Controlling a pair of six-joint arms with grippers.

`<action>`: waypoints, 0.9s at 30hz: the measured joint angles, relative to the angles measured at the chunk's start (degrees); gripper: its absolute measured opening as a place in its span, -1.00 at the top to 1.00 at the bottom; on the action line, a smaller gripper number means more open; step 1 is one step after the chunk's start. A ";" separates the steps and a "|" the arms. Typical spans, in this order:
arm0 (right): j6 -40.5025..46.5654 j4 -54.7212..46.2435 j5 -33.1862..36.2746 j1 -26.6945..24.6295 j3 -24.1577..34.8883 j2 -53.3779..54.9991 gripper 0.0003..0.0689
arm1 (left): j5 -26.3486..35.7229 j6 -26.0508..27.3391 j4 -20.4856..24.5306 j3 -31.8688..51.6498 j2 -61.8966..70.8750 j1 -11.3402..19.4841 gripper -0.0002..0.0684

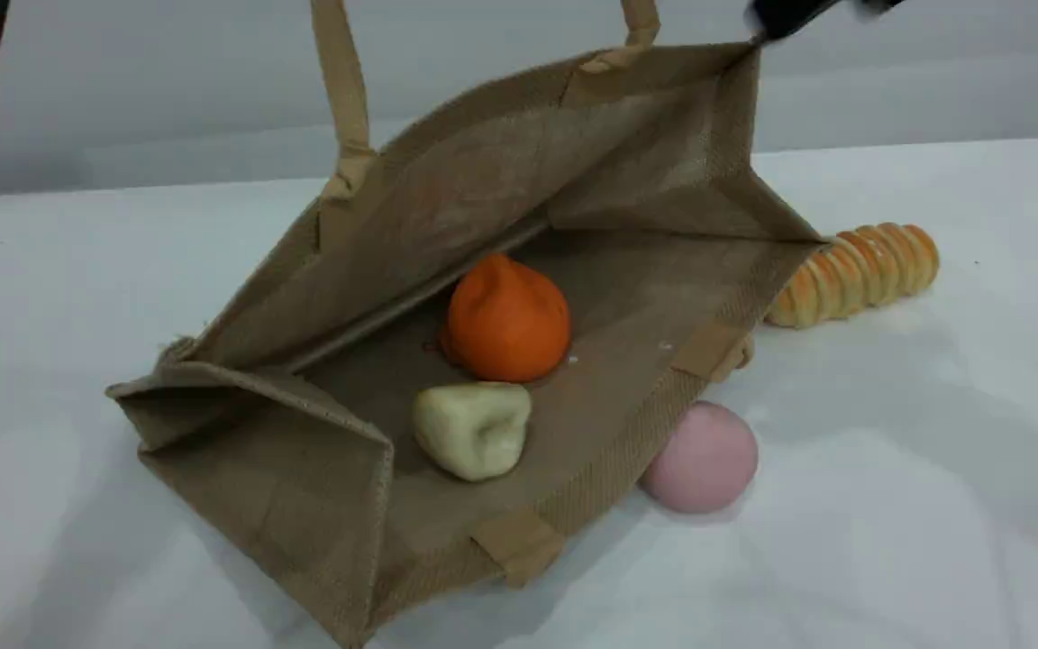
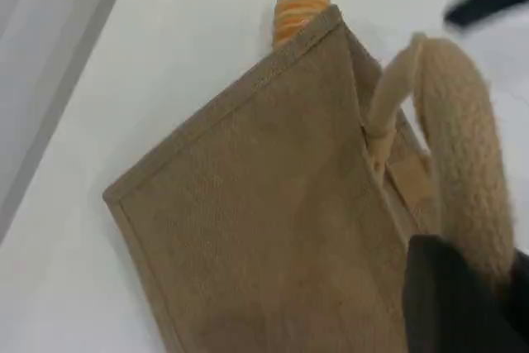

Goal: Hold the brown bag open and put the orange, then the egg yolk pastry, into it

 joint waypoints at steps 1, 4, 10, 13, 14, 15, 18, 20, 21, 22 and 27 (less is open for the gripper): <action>0.00 0.00 0.62 -1.57 0.00 -0.69 -0.65 | 0.00 0.00 0.00 0.00 0.00 0.00 0.73; 0.00 0.21 1.28 -5.54 0.00 -2.40 -0.65 | 0.00 0.00 0.00 0.00 0.00 0.00 0.73; 0.00 1.22 2.34 -9.03 0.00 -2.60 -0.65 | -0.05 0.00 0.18 0.00 0.00 0.00 0.51; 0.00 1.33 2.55 -9.03 0.00 -2.93 -0.65 | -0.19 0.00 0.00 0.00 0.00 0.00 0.08; 0.00 1.28 2.55 -9.03 0.00 -3.26 -0.65 | -0.19 0.00 0.00 0.00 0.00 0.00 -0.06; 0.00 1.23 2.55 -9.03 0.00 -3.54 -0.65 | -0.19 0.00 0.00 0.00 0.00 0.00 -0.22; -0.05 1.10 3.13 -9.03 0.00 -5.11 -0.65 | -0.19 -0.20 0.00 0.00 0.00 0.00 -0.56; -0.05 0.75 3.76 -9.03 0.00 -6.83 -0.65 | -0.19 -2.09 0.13 0.00 -0.48 0.00 -0.67; -0.05 0.75 4.07 -9.03 0.00 -7.91 -0.65 | -0.19 -3.53 0.26 0.00 -1.00 0.00 -0.68; -0.05 0.75 4.72 -8.98 0.00 -8.90 -0.65 | -0.14 -5.05 0.41 0.00 -1.69 0.01 -0.69; 0.06 0.71 9.12 -8.98 0.00 -15.82 -0.65 | 0.06 -13.07 5.60 0.00 -6.52 0.07 -0.71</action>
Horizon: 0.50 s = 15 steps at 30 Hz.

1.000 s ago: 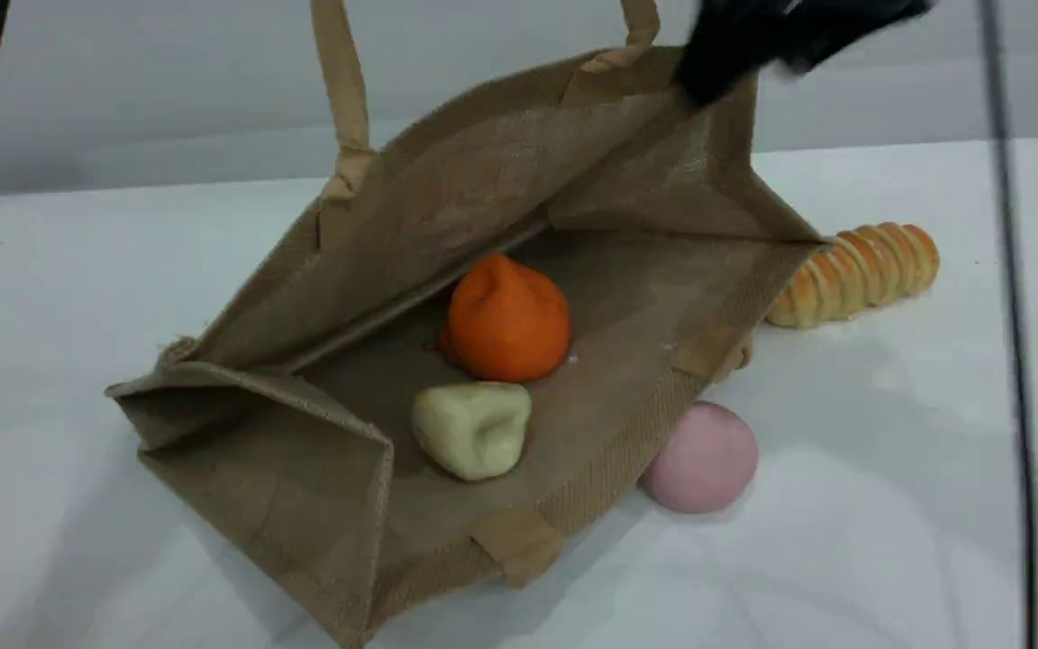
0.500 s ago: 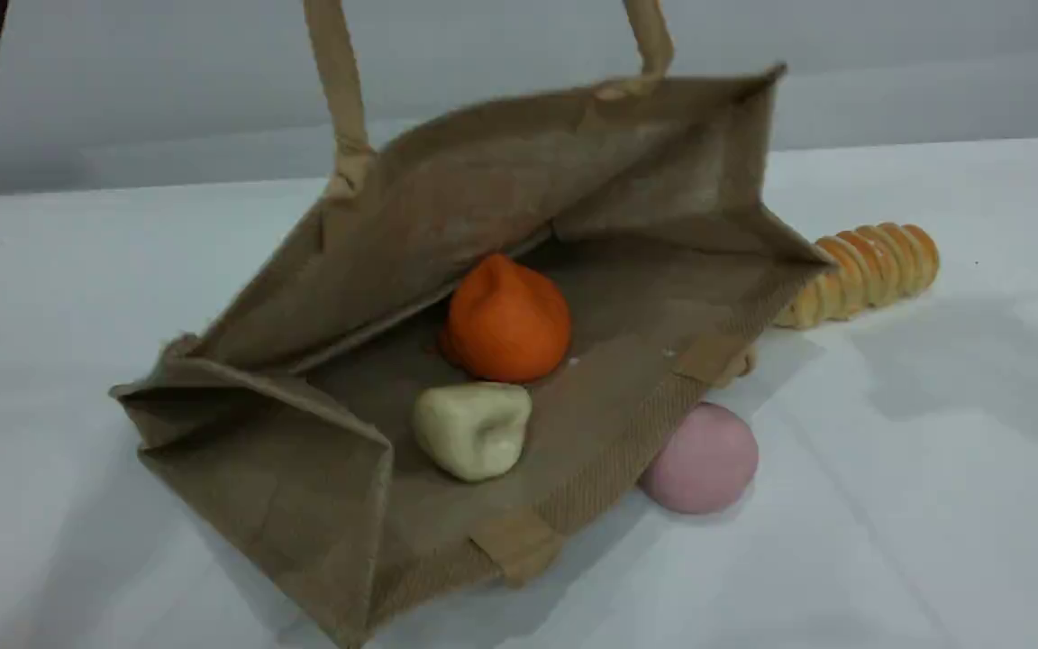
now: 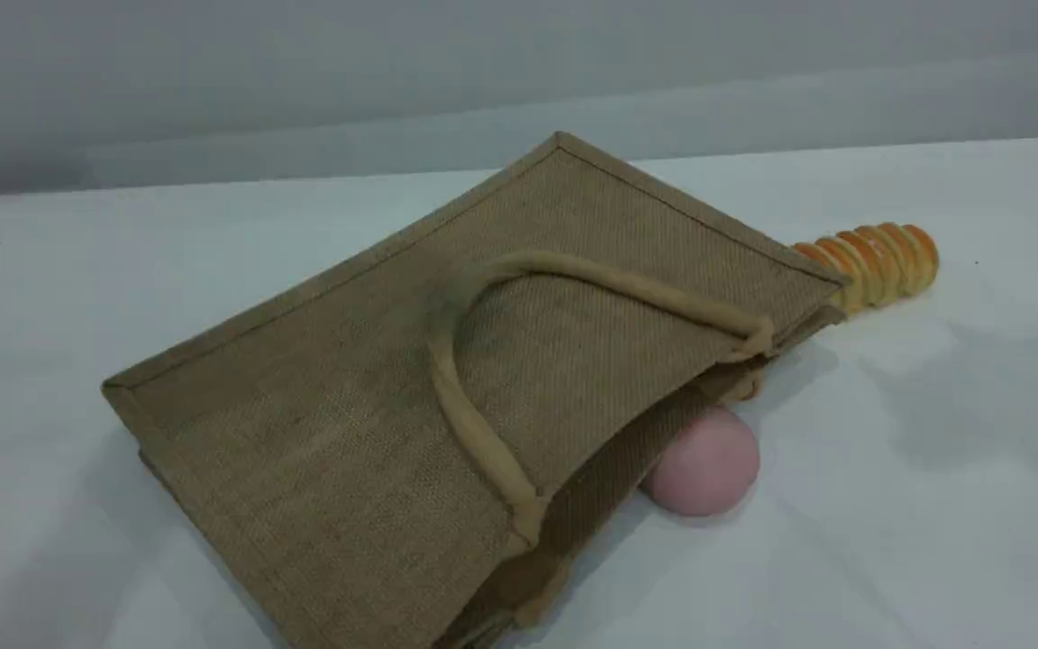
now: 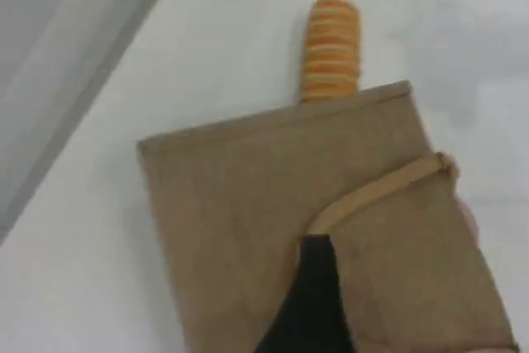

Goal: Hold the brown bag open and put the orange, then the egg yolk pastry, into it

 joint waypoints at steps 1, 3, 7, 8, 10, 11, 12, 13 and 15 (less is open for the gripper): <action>0.22 0.00 0.83 0.00 0.00 -1.69 -0.65 | 0.00 -1.44 1.62 0.00 -1.27 0.00 -0.71; 0.61 0.00 3.26 0.00 0.00 -5.00 -0.65 | 0.00 -5.34 4.92 0.00 -4.01 0.00 -0.71; 1.54 0.00 8.14 0.00 0.00 -13.07 -0.65 | 0.18 -15.01 13.35 0.00 -9.24 0.00 -0.71; 1.82 0.00 9.08 0.00 0.00 -15.33 -0.65 | 0.18 -17.38 15.68 0.00 -10.67 0.00 -0.71; 2.77 0.00 11.11 0.06 0.00 -19.62 -0.65 | 0.18 -22.83 19.47 0.00 -13.48 0.00 -0.71; 2.94 -0.02 12.09 0.06 0.00 -22.01 -0.65 | 0.18 -24.89 21.15 0.00 -14.64 0.00 -0.71; 3.03 -0.12 12.94 0.06 0.00 -24.39 -0.65 | 0.18 -27.23 22.40 0.00 -16.02 0.00 -0.71; 3.65 -0.29 13.79 0.06 0.00 -26.35 -0.65 | 0.18 -29.36 23.09 0.00 -17.43 0.00 -0.71; 5.09 -0.71 15.41 0.06 0.00 -30.99 -0.65 | 0.12 -32.70 23.33 0.60 -20.15 0.00 -0.71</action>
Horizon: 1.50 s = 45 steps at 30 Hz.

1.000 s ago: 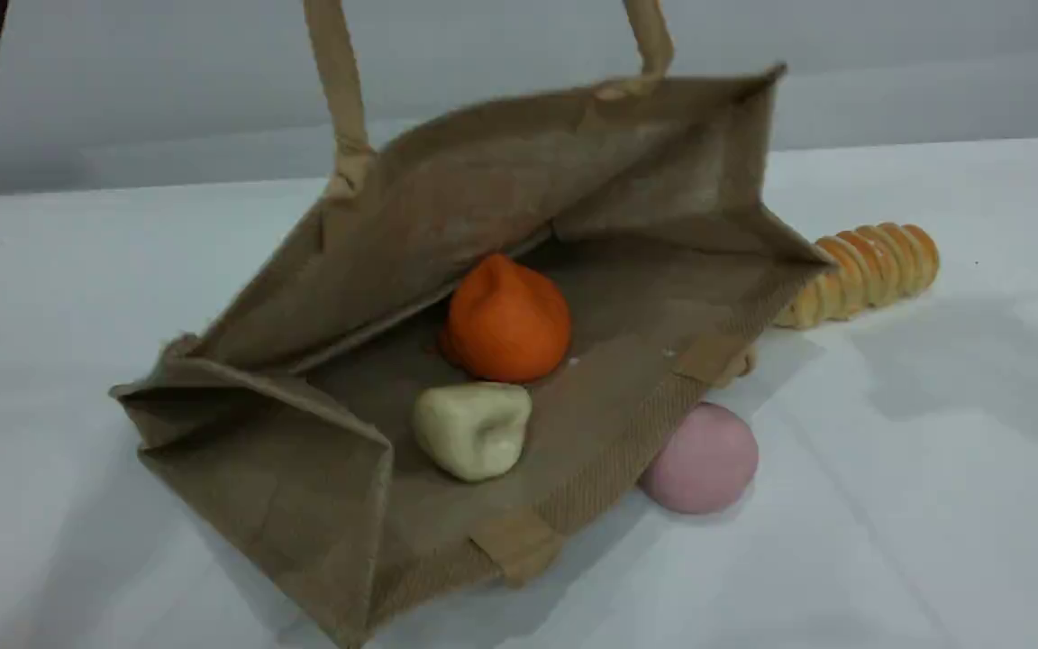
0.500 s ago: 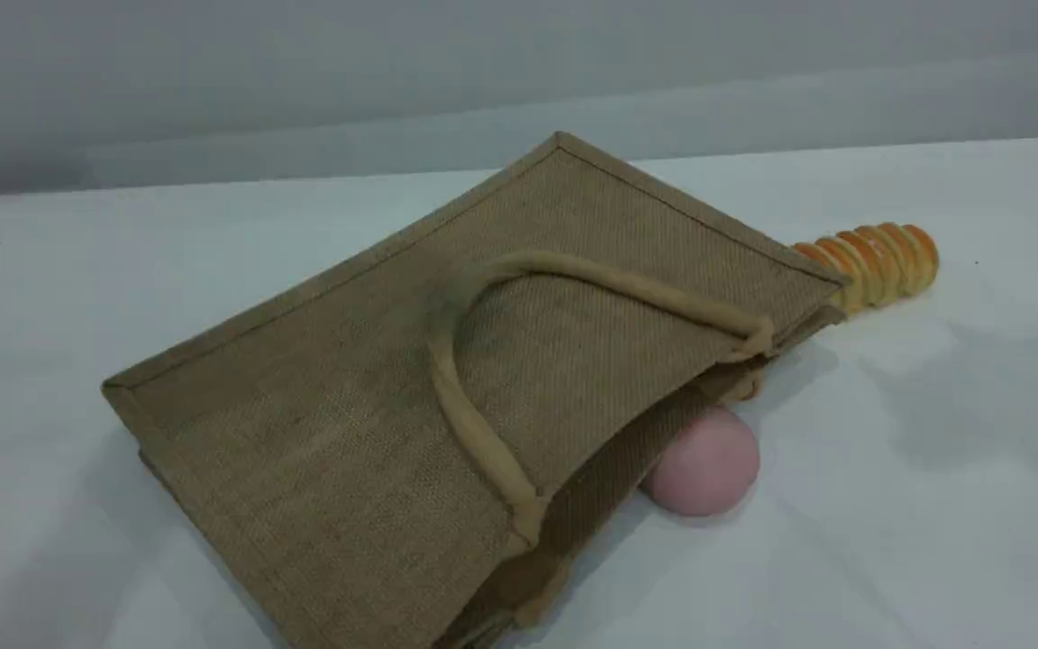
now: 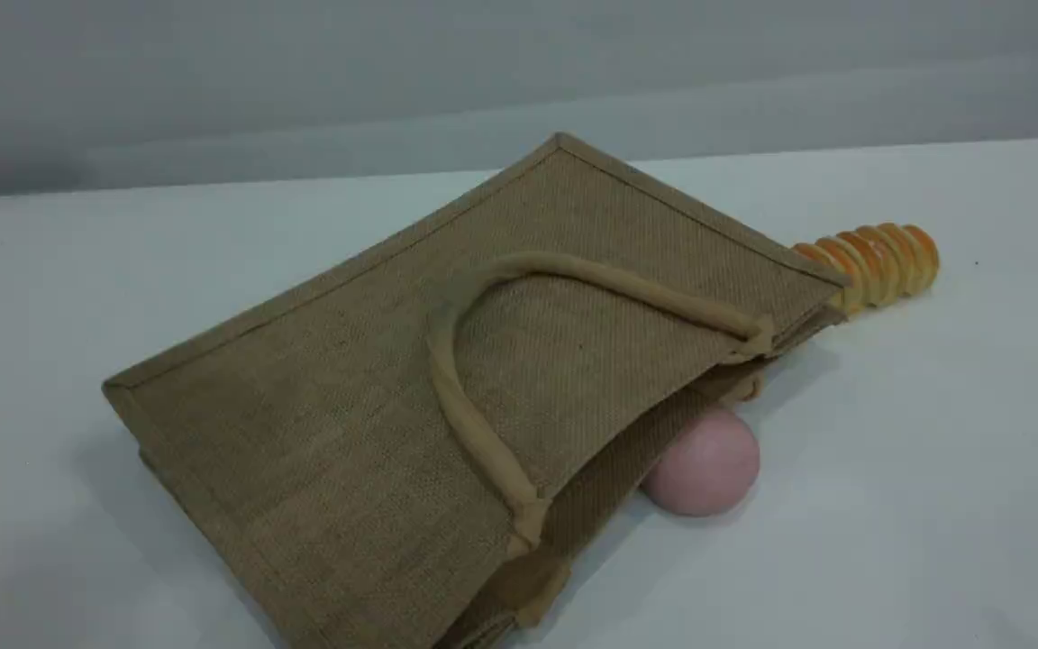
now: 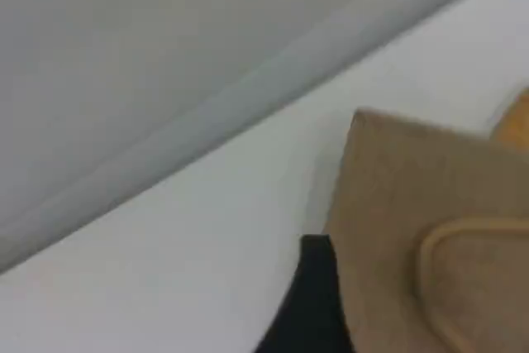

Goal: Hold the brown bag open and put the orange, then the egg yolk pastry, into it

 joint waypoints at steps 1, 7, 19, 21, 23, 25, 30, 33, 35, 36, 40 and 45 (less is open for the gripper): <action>0.70 -0.42 0.90 0.00 0.00 -2.28 -0.65 | -0.05 -1.31 0.01 0.57 -1.60 0.00 -0.71; 6.38 -5.84 7.50 0.04 0.00 -13.70 -0.65 | -0.12 -2.28 -0.06 9.62 -12.41 0.00 -0.71; 11.50 -6.23 15.25 0.04 3.54 -32.27 -0.65 | -0.15 -2.28 -0.33 36.86 -42.13 0.00 -0.71; 11.57 -6.51 15.19 0.04 5.40 -34.86 -0.65 | -0.16 -2.28 -0.33 41.18 -47.20 0.00 -0.71; 11.57 -6.87 15.15 0.04 7.85 -36.95 -0.65 | -0.11 -2.28 -0.33 44.94 -52.50 0.00 -0.71; 11.57 -7.00 15.12 0.04 10.38 -38.90 -0.65 | -0.11 -2.28 -0.27 48.86 -56.83 -0.05 -0.71; 11.43 -8.95 14.99 0.04 18.34 -42.66 -0.65 | -0.16 -2.28 -0.27 57.52 -65.04 -0.05 -0.71; 11.38 -9.55 13.60 0.04 23.57 -44.04 -0.65 | -0.16 -2.28 -0.27 62.83 -67.00 -0.05 -0.71; 11.38 -11.11 12.04 0.04 26.92 -44.52 -0.65 | -0.70 -3.15 -0.26 65.94 -67.05 -0.05 -0.71; 11.38 -12.03 11.88 0.04 28.74 -44.75 -0.65 | -1.98 -3.72 -0.15 67.62 -67.00 -0.05 -0.71; 11.38 -13.50 10.15 0.04 35.10 -44.83 -0.65 | -6.57 -5.61 -0.20 73.37 -67.00 -0.05 -0.71; 11.38 -14.47 7.81 0.04 38.58 -45.64 -0.65 | -10.68 -7.02 -0.10 78.36 -66.96 -0.05 -0.71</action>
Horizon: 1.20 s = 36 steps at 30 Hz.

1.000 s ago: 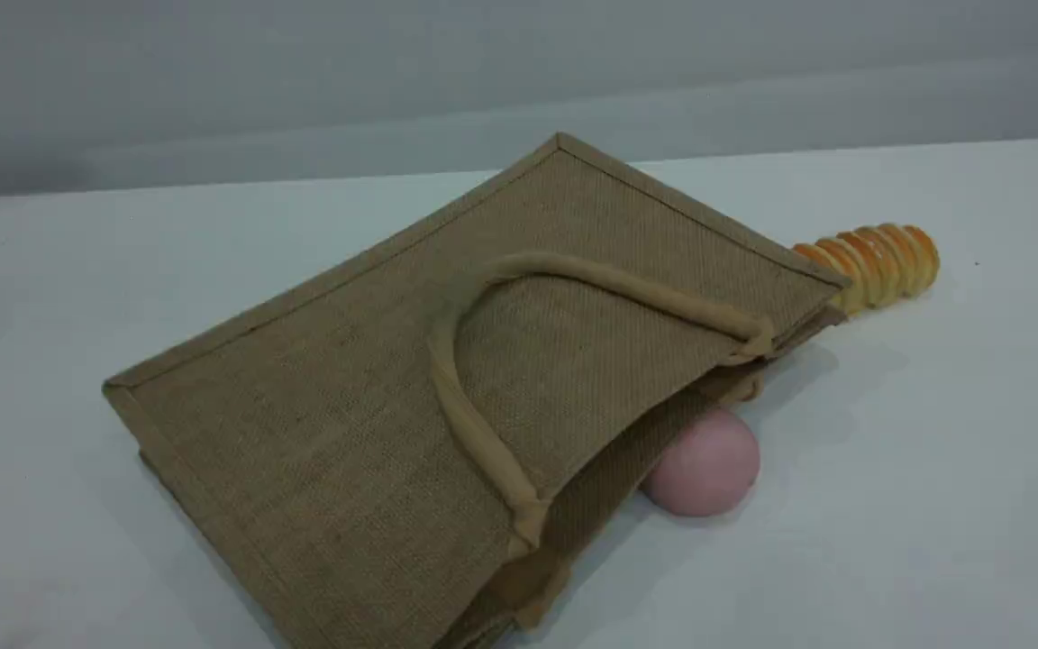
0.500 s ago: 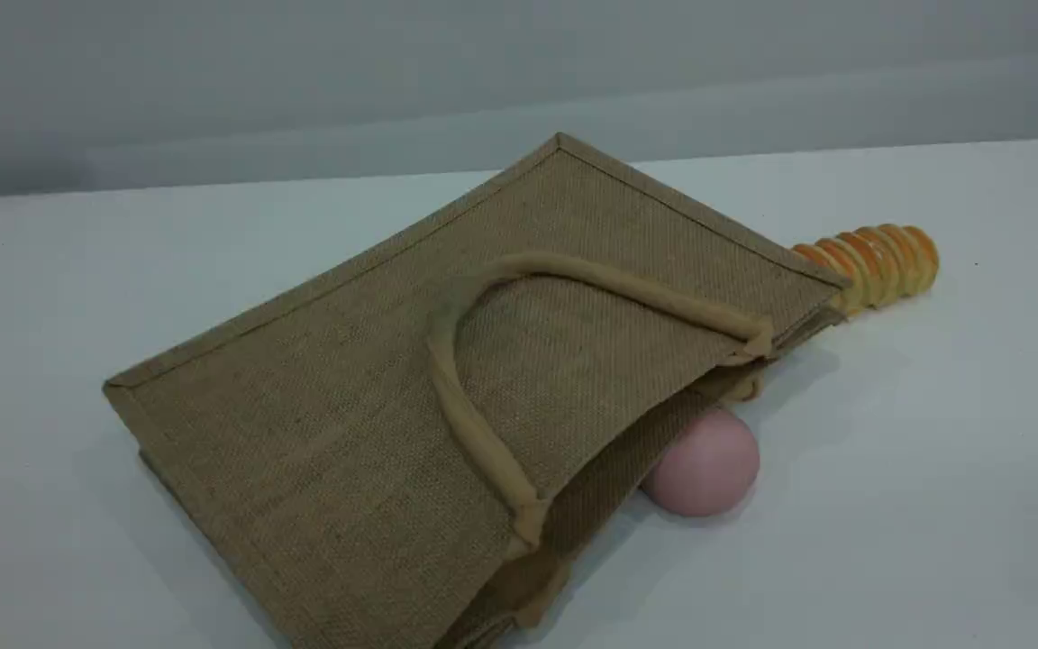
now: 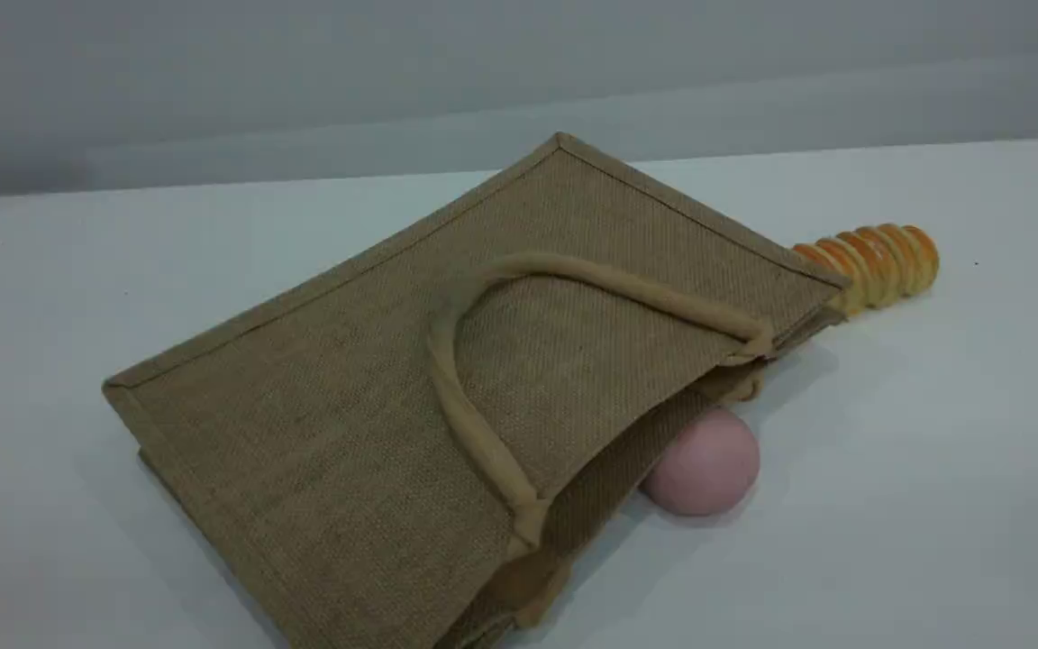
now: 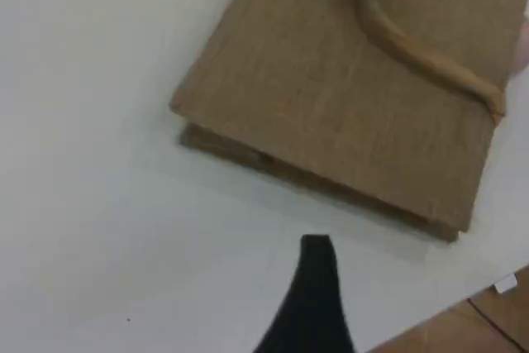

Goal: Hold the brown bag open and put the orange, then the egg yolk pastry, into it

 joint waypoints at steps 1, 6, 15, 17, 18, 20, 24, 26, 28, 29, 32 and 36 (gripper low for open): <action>0.06 -0.80 -0.02 0.00 0.00 -0.40 -0.65 | -0.61 -0.16 0.05 0.65 0.00 0.00 -0.71; 0.85 -1.52 0.33 0.00 0.25 -1.46 -0.65 | -1.78 -2.30 1.48 1.13 0.02 0.00 -0.71; 3.07 -1.46 -0.59 0.00 0.51 -2.60 -0.65 | 0.43 -11.13 6.27 1.13 0.02 0.00 -0.71; 3.02 -1.46 -0.59 0.00 0.51 -2.60 -0.65 | 2.06 -11.55 7.39 1.08 0.02 0.00 -0.71; 3.02 -1.46 -0.59 0.00 0.51 -2.60 -0.65 | 2.41 -11.55 7.82 1.08 0.02 0.00 -0.71; 3.02 -1.46 -0.59 0.00 0.51 -2.60 -0.65 | 4.34 -11.95 8.96 1.25 0.02 0.00 -0.71; 3.02 -1.46 -0.59 0.00 0.51 -2.60 -0.65 | 3.06 -12.50 9.10 2.51 0.02 0.00 -0.71; 3.02 -1.46 -0.59 0.00 0.51 -2.60 -0.65 | 2.09 -12.44 9.10 2.58 0.02 0.00 -0.71; 3.02 -1.46 -0.59 0.00 0.51 -2.60 -0.65 | 2.10 -12.44 9.10 2.58 0.02 0.00 -0.71; 3.02 -1.46 -0.59 0.00 0.51 -2.60 -0.65 | 2.14 -12.44 9.10 2.58 0.02 0.00 -0.71; 3.02 -1.41 -0.59 0.00 0.51 -2.60 -0.65 | 2.21 -12.44 9.05 2.58 0.02 0.00 -0.71; 3.02 -1.41 -0.59 0.00 0.51 -2.60 -0.65 | 2.34 -12.39 9.00 2.58 0.02 0.00 -0.71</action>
